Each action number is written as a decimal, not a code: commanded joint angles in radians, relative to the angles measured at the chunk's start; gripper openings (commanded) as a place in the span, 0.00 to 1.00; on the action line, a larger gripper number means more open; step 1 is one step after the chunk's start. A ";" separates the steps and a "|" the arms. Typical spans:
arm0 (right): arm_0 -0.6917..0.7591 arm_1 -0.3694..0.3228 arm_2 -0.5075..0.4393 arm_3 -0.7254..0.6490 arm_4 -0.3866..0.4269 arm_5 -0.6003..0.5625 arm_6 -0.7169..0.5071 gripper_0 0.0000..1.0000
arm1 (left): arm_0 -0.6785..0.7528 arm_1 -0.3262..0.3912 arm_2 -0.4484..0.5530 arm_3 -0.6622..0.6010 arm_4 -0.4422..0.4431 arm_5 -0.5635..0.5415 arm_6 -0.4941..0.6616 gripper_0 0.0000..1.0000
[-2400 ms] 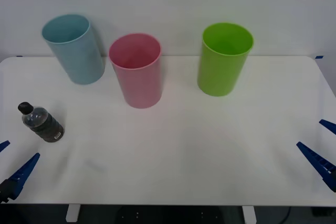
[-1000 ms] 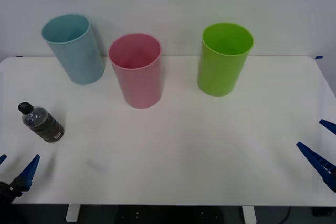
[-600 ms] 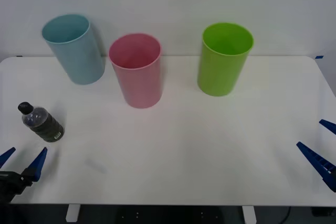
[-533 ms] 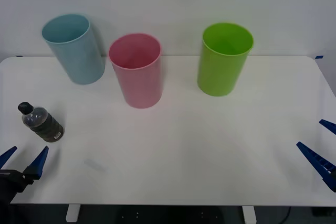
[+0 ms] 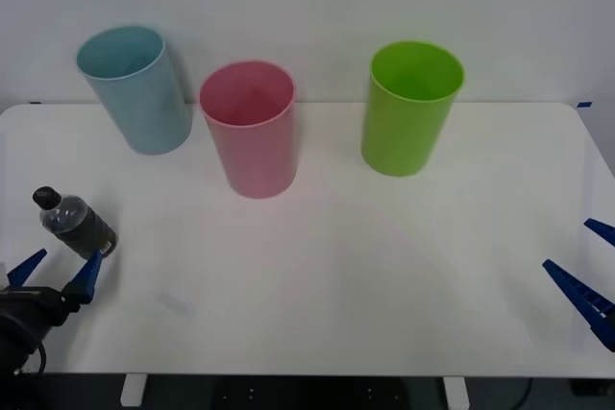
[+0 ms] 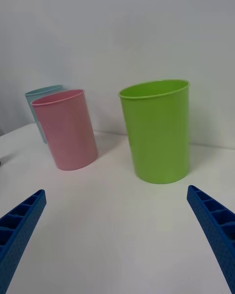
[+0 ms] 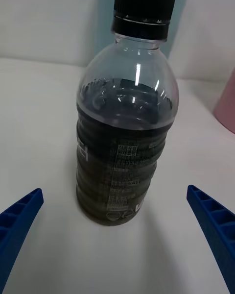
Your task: Grasp the object on the table and drop it into the matching bin: aluminum can to the light blue bin, PET bottle to the pink bin.
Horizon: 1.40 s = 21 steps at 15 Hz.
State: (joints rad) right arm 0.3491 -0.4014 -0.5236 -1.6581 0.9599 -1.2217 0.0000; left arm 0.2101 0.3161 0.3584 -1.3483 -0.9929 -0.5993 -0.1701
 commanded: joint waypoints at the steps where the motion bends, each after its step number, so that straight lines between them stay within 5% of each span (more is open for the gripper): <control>1: 0.000 0.000 0.000 0.000 0.000 0.000 0.000 1.00 | -0.018 0.000 -0.012 0.000 -0.009 0.035 0.000 1.00; 21: 0.000 0.000 0.000 0.000 0.000 0.000 0.000 1.00 | -0.190 0.000 -0.006 0.149 -0.053 0.056 -0.019 1.00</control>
State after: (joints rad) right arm 0.3491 -0.4014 -0.5236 -1.6581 0.9599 -1.2217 0.0000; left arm 0.0199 0.3168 0.3531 -1.1982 -1.0452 -0.5429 -0.1887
